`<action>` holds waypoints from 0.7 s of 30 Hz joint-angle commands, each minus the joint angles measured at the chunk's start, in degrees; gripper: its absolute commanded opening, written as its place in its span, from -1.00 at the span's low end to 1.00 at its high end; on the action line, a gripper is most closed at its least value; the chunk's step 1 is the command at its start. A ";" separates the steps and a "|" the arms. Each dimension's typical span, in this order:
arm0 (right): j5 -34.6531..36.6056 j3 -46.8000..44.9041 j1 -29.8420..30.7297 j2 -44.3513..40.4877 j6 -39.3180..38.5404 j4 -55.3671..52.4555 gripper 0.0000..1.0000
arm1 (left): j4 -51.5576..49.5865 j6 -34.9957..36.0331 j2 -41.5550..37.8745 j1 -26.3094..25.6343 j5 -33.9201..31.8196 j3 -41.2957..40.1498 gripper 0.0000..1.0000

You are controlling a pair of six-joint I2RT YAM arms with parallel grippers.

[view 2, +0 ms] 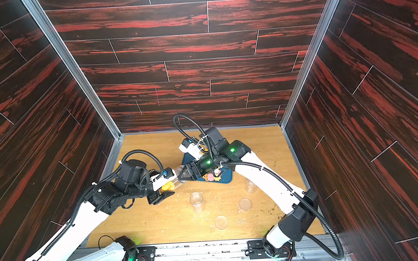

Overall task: Pour the cookies out of the jar
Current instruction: Unscrew the lid from the jar.

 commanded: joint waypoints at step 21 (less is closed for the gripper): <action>2.55 2.42 -9.47 -1.72 -2.35 -6.84 0.29 | 7.64 -5.17 -5.85 -0.06 -2.17 -4.03 0.03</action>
